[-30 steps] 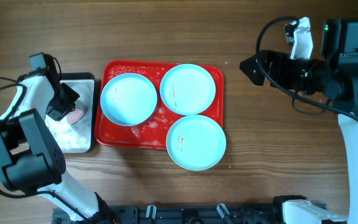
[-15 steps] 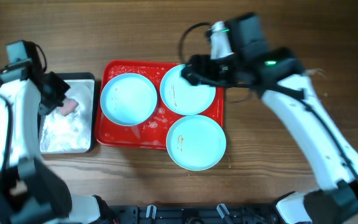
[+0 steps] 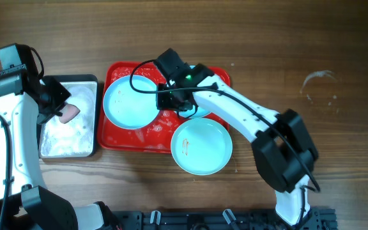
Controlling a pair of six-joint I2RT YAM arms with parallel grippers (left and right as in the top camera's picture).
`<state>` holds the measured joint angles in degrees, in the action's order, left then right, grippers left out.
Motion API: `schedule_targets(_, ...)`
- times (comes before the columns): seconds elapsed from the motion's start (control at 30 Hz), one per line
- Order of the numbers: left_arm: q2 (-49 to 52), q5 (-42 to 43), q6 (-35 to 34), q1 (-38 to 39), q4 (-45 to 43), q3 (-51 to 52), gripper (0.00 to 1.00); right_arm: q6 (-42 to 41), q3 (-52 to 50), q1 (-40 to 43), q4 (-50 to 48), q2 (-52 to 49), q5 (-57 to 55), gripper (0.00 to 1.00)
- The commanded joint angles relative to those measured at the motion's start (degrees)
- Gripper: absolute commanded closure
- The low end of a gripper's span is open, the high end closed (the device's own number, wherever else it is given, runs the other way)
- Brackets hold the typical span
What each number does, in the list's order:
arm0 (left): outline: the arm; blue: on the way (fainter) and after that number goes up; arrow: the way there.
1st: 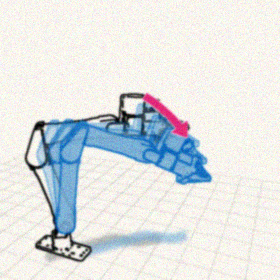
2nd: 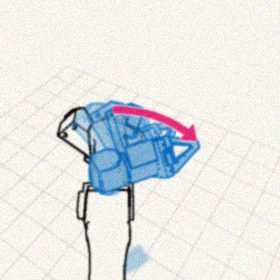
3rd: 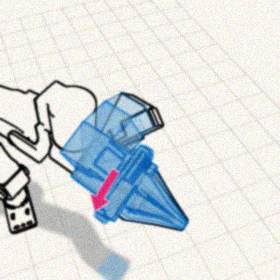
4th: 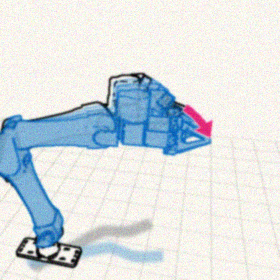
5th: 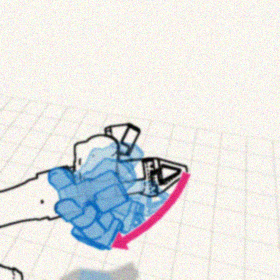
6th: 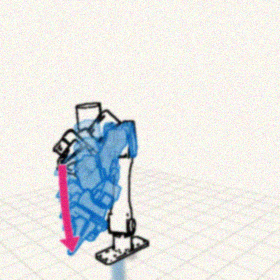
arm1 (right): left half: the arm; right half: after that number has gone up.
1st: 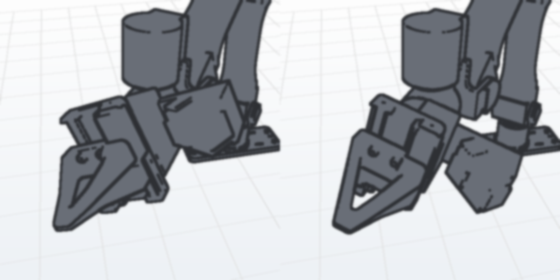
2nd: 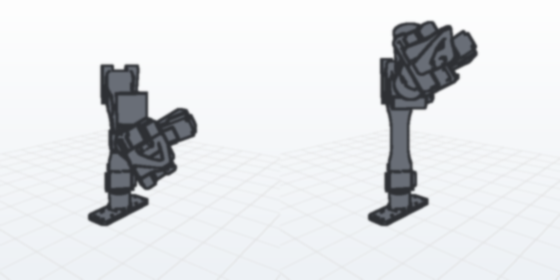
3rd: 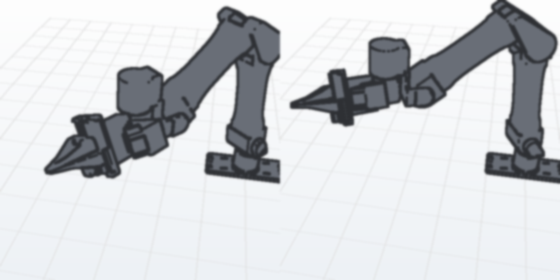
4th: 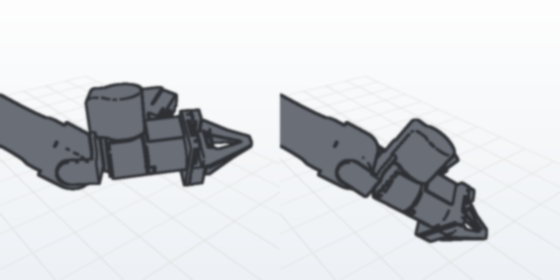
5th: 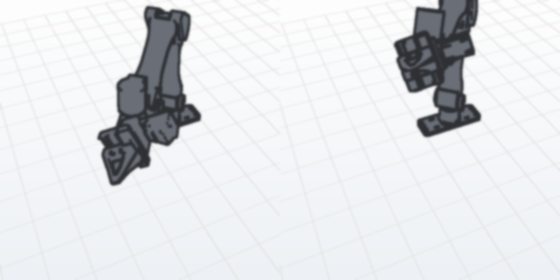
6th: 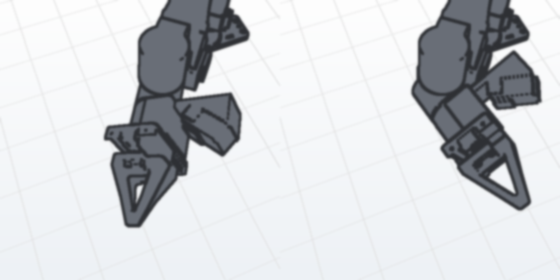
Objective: Clean dirty plates on tray and stack at the side
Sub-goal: 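Reach the right gripper to the top-left plate and grip its rim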
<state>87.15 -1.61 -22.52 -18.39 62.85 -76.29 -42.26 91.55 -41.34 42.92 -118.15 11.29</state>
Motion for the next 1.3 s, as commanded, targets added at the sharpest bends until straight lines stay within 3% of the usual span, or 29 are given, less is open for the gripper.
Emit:
schedule_targets(0.0, 0.07, 0.52, 1.33, 0.31, 0.04, -0.63, 0.96, -2.21, 0.94, -1.44, -2.43, -2.14, -1.05, 0.61)
schedule_targets(0.13, 0.07, 0.48, 1.36, 1.75, 0.00, -0.63, 0.96, -6.03, 0.94, -3.19, -4.72, -3.93, -5.55, 0.68)
schedule_targets(0.53, 0.07, -0.83, 1.31, 2.21, -0.22, -0.63, 0.96, -7.58, 0.94, -4.98, -5.75, -9.25, -8.50, 0.72)
schedule_targets(0.67, 0.07, -0.81, 1.33, 2.21, -0.22, -0.63, 0.96, -7.65, 0.94, -4.98, -5.55, -10.34, -8.68, 0.82)
schedule_targets(0.77, 0.07, -0.81, 1.33, 2.23, -0.22, -0.63, 0.96, -7.54, 0.94, -4.98, -4.31, -10.34, -8.66, 0.96)
schedule_targets(0.87, 0.07, -0.50, 1.46, 2.32, -0.04, -0.63, 0.96, -6.97, 0.94, -4.98, -2.73, -10.34, -8.50, 0.96)
schedule_targets(0.97, 0.07, 5.29, 6.05, 4.00, 1.01, -0.63, 0.96, -5.29, 0.94, -4.98, -2.36, -10.34, -7.37, 0.96)
schedule_targets(1.27, 0.22, 5.25, 2.51, 15.69, -2.25, 3.56, 0.96, -5.27, 0.96, -4.98, -2.60, -10.34, -7.13, 0.96)
